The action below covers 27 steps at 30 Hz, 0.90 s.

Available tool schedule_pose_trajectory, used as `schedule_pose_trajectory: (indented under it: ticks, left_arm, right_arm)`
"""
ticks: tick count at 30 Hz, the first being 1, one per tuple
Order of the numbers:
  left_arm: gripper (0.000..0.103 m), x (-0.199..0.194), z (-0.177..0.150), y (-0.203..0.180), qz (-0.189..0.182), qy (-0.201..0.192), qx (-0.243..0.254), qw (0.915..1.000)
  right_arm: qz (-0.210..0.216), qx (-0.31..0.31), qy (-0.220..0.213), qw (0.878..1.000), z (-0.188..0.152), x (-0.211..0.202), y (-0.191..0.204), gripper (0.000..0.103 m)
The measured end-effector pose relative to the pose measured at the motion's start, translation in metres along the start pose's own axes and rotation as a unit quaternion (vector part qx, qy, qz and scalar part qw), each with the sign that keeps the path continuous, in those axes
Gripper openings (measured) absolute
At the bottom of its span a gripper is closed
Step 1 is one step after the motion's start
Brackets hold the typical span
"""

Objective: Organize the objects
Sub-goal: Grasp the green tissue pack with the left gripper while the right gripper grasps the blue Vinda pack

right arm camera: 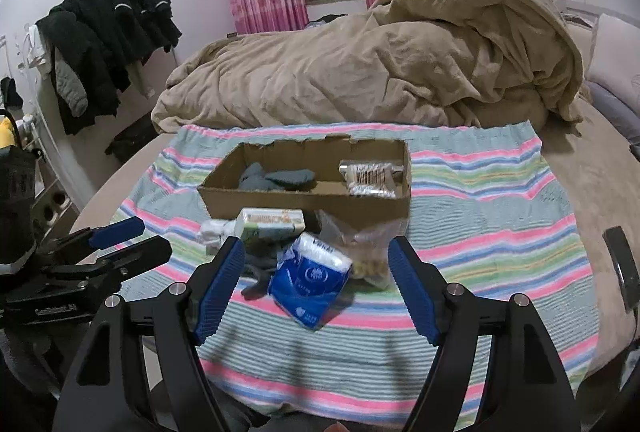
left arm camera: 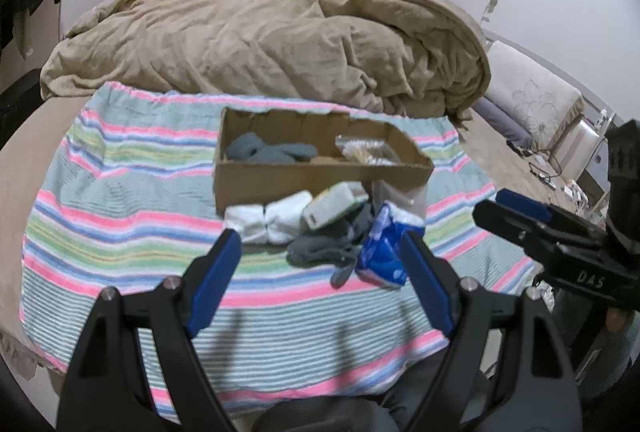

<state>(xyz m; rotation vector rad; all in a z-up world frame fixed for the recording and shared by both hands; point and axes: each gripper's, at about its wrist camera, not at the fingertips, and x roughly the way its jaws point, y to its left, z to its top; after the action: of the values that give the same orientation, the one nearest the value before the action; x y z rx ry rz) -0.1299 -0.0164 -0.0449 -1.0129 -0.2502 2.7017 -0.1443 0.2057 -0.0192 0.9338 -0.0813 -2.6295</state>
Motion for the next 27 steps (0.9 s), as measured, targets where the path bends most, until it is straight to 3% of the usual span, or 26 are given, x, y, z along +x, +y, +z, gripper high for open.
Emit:
schedule_pose_trajectory:
  ticks: [18, 27]
  left_arm:
    - [0.082, 0.058, -0.013, 0.009, 0.009, 0.021, 0.021, 0.9995]
    - [0.067, 0.086, -0.002, -0.001, 0.009, 0.015, 0.06, 0.998]
  right_arm:
    - [0.002, 0.018, 0.068, 0.998, -0.033, 0.066, -0.007, 0.077]
    - [0.016, 0.029, 0.093, 0.995, -0.039, 0.09, -0.014, 0.077]
